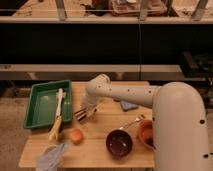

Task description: Wipe table surface with eraser

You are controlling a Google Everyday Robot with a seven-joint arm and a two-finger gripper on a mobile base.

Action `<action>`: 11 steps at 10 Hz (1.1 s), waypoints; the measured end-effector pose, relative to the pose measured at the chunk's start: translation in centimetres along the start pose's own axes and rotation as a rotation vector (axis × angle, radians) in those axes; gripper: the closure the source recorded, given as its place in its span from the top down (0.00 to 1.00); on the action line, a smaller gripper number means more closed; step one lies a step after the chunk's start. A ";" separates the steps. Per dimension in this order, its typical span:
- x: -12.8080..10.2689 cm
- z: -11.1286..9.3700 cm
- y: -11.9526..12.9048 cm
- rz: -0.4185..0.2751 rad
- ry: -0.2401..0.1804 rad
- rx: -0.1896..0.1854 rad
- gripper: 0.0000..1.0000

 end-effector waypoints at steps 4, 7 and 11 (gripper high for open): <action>2.5 -3.4 5.0 0.030 -0.019 -0.015 0.00; 4.8 -6.2 9.1 0.061 0.002 -0.035 0.00; 8.8 -7.7 9.5 0.121 0.101 -0.017 0.00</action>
